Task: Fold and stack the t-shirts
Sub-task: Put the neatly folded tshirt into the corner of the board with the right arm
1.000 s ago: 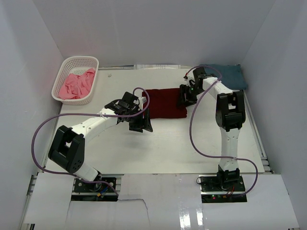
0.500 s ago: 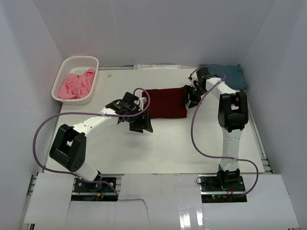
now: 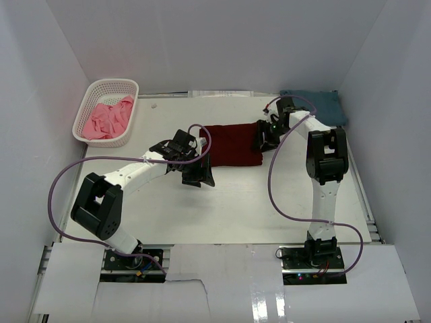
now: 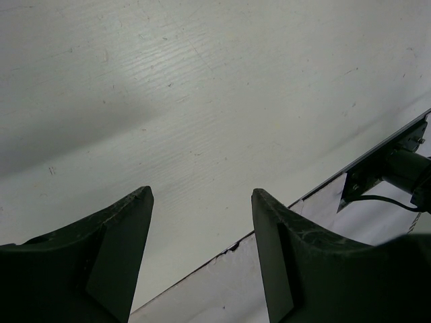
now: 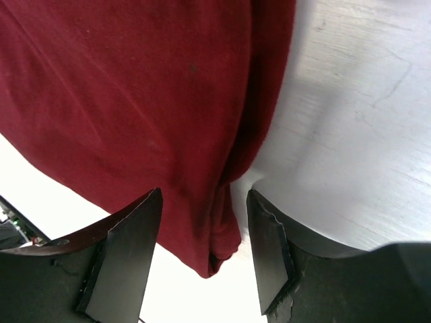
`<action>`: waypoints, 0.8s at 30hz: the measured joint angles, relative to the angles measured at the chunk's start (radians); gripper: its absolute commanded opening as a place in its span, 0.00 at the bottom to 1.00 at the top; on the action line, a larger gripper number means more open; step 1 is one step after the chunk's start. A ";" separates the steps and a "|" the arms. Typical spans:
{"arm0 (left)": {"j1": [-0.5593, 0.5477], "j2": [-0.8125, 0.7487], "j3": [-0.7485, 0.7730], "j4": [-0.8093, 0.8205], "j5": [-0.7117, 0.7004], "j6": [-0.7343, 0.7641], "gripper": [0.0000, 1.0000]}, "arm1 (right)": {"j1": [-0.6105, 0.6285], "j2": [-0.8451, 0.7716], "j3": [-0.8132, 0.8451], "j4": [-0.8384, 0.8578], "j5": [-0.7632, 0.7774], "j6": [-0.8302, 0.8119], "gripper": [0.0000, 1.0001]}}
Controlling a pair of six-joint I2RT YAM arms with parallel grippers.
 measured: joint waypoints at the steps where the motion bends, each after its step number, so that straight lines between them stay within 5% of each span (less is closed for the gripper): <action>1: 0.000 0.000 0.000 0.000 0.000 0.000 0.71 | 0.000 0.002 0.000 0.002 -0.005 0.000 0.59; 6: 0.000 0.000 0.000 0.000 0.000 0.000 0.71 | 0.000 0.008 -0.012 0.024 -0.031 0.003 0.46; 13: 0.000 0.000 0.000 0.000 0.000 0.000 0.71 | -0.001 0.045 -0.011 0.042 -0.084 0.018 0.08; 24: 0.000 -0.002 -0.016 0.007 0.000 0.001 0.71 | -0.010 0.231 0.332 -0.008 -0.088 0.028 0.08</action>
